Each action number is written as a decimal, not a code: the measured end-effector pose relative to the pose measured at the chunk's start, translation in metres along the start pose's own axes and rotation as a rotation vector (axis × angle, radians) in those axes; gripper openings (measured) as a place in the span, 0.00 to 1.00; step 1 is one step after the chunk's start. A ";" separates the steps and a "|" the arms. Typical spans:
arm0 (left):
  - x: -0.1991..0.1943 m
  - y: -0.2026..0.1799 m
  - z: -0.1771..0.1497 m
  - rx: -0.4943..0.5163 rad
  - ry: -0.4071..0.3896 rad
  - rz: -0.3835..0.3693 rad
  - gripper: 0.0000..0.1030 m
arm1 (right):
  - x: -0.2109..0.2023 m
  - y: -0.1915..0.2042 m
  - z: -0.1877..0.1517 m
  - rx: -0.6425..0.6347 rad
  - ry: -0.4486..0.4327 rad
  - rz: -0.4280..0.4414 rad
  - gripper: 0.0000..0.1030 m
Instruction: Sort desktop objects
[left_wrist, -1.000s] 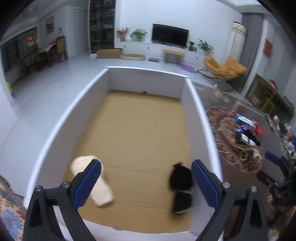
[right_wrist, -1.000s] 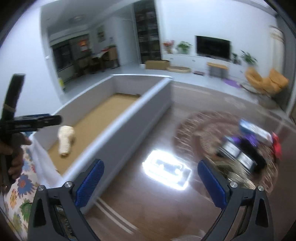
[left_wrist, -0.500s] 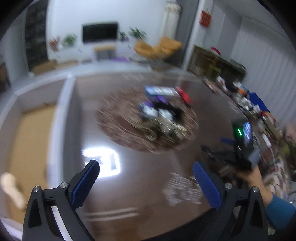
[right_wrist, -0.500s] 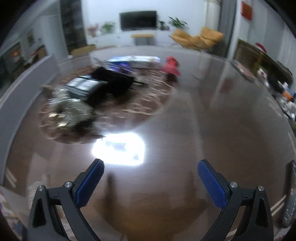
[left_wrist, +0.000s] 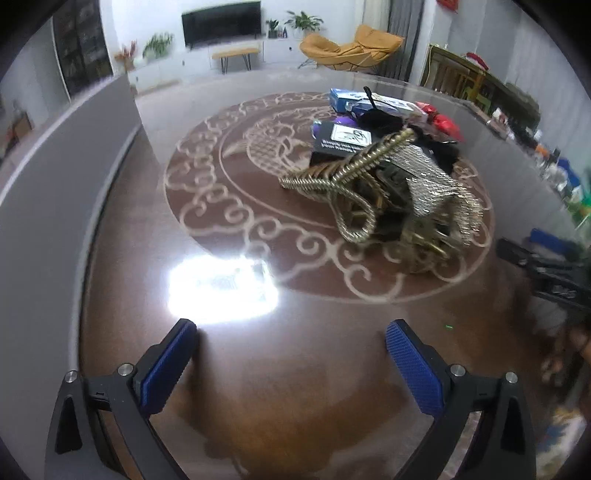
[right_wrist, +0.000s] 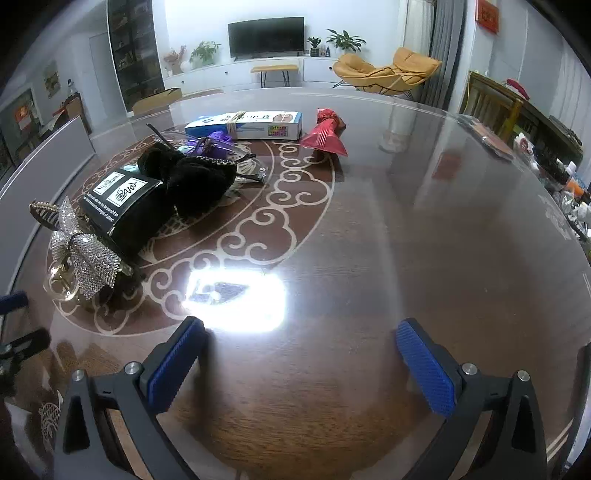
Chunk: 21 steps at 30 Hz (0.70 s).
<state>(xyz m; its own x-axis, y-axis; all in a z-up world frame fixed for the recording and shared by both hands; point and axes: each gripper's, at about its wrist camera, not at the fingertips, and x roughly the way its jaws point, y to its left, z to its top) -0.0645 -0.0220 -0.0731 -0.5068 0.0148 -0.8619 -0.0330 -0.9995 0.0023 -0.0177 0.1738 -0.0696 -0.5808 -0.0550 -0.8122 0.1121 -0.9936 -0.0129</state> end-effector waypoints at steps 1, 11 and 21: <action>0.001 -0.001 0.003 0.012 -0.017 -0.005 1.00 | 0.000 0.000 0.000 0.000 0.000 0.000 1.00; 0.007 0.007 0.011 0.007 -0.068 -0.005 1.00 | 0.000 0.000 0.000 0.000 0.000 -0.001 1.00; 0.007 0.004 0.010 0.007 -0.069 -0.005 1.00 | -0.003 0.005 -0.003 0.000 0.000 -0.001 1.00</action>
<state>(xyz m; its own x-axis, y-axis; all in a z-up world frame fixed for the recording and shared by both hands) -0.0769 -0.0253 -0.0745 -0.5649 0.0223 -0.8249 -0.0414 -0.9991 0.0014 -0.0129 0.1695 -0.0693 -0.5812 -0.0541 -0.8120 0.1113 -0.9937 -0.0135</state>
